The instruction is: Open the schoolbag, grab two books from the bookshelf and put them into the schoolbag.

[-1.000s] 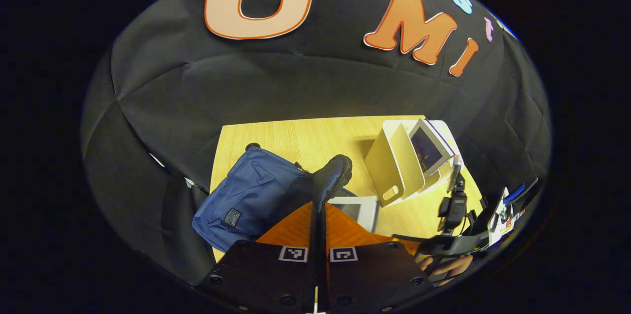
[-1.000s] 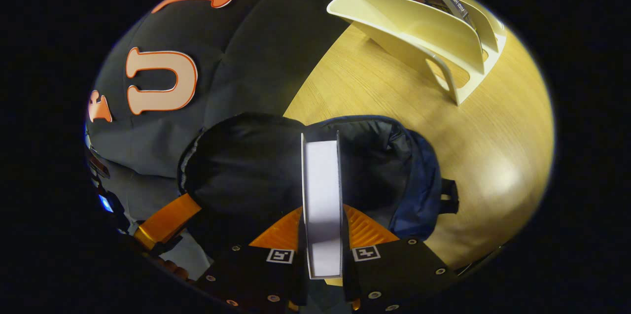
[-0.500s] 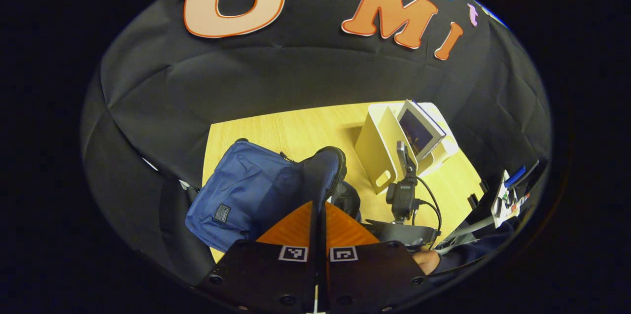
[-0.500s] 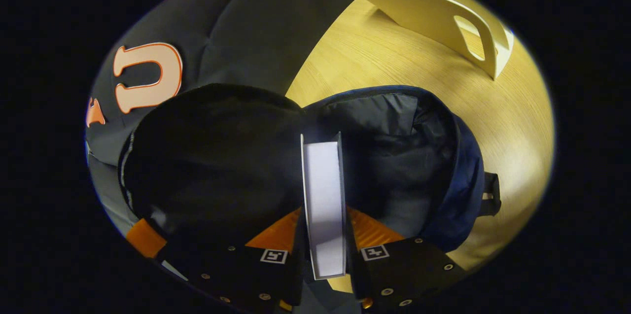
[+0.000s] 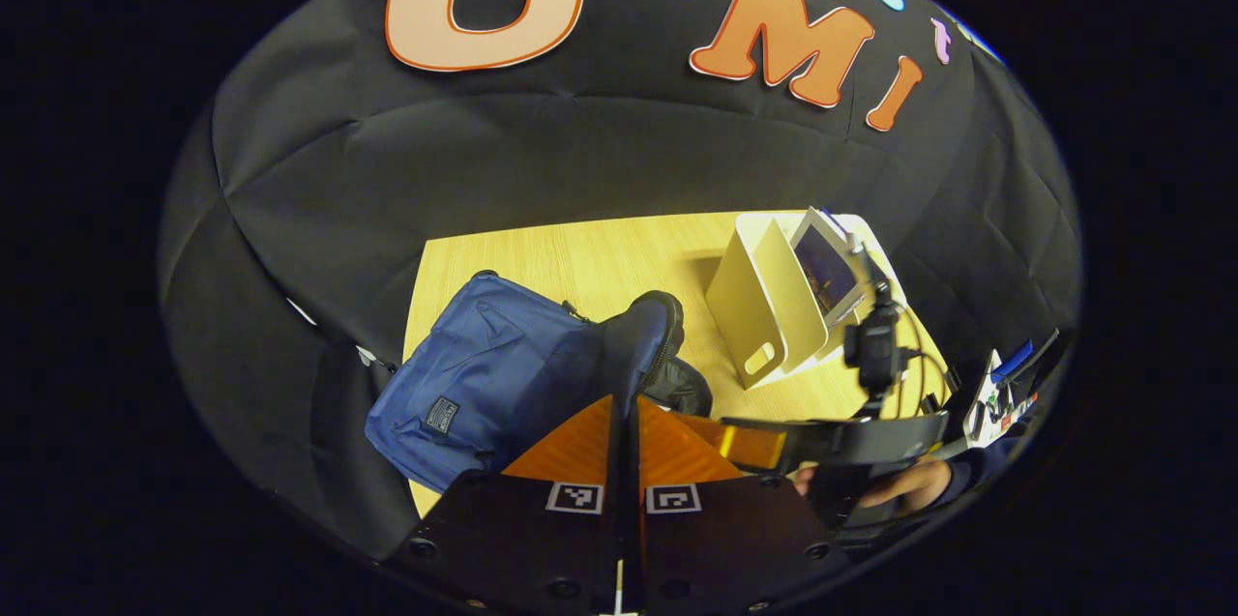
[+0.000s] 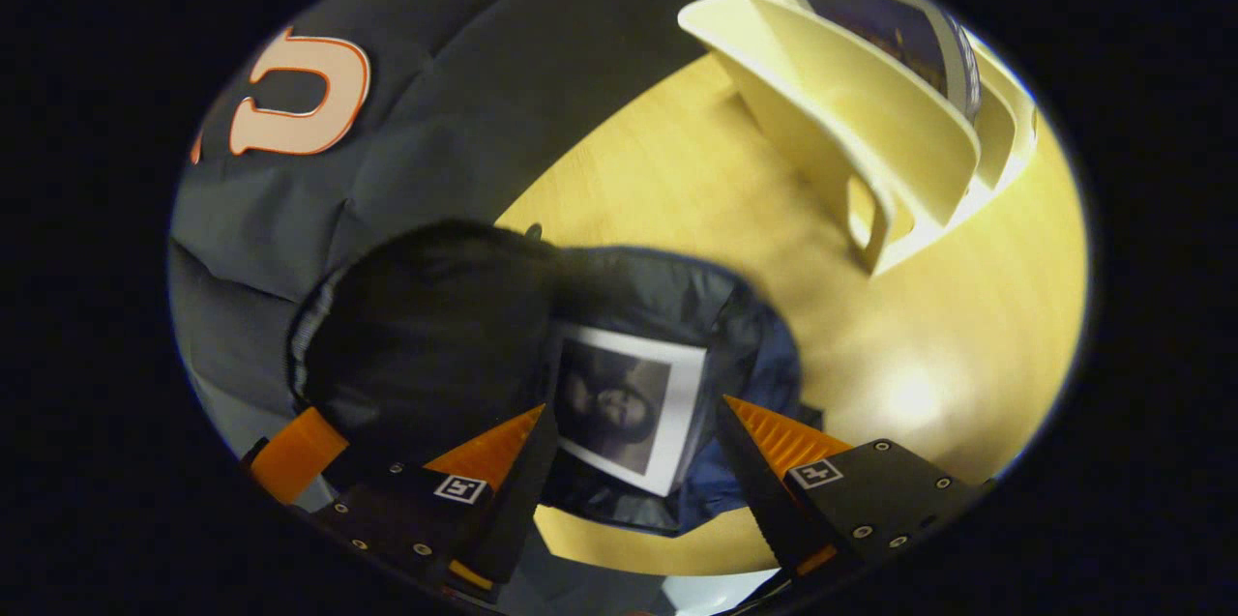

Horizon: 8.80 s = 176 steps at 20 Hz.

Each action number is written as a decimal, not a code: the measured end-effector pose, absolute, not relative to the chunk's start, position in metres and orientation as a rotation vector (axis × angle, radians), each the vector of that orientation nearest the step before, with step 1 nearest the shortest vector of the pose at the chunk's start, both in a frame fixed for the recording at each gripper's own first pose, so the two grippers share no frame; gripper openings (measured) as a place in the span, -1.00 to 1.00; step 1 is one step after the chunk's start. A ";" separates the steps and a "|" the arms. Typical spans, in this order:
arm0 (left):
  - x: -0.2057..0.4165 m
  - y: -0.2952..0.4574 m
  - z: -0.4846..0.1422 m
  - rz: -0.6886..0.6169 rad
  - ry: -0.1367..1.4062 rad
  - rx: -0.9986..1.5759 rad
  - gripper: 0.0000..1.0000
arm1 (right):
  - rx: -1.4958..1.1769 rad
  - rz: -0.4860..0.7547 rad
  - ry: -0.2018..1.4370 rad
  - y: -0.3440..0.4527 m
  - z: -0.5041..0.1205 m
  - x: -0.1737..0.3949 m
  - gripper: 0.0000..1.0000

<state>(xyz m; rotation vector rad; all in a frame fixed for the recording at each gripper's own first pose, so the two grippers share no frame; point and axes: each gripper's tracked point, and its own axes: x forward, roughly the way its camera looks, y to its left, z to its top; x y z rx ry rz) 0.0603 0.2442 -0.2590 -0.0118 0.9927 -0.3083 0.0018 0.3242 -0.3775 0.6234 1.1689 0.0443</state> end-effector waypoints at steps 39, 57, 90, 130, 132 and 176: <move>0.036 0.220 -0.311 -0.288 1.066 -0.097 -0.95 | -0.080 0.013 1.417 0.056 -0.313 0.132 -0.43; 0.043 0.225 -0.299 -0.267 1.041 -0.079 -0.96 | 0.390 0.160 1.073 0.057 -0.131 0.099 -0.45; 0.060 0.242 -0.267 -0.234 1.001 -0.155 -0.96 | 1.025 0.308 1.090 0.268 -0.306 -0.036 -0.47; 0.048 0.197 -0.287 -0.225 0.995 0.022 -0.84 | 0.542 0.106 0.917 0.224 -0.323 0.040 0.93; 0.048 0.184 -0.284 -0.203 0.959 0.019 -0.68 | 0.481 0.077 0.876 0.184 -0.311 0.040 0.93; 0.023 -0.023 -0.068 -0.020 0.002 0.061 0.96 | -0.043 -0.077 0.077 -0.025 -0.132 0.015 0.96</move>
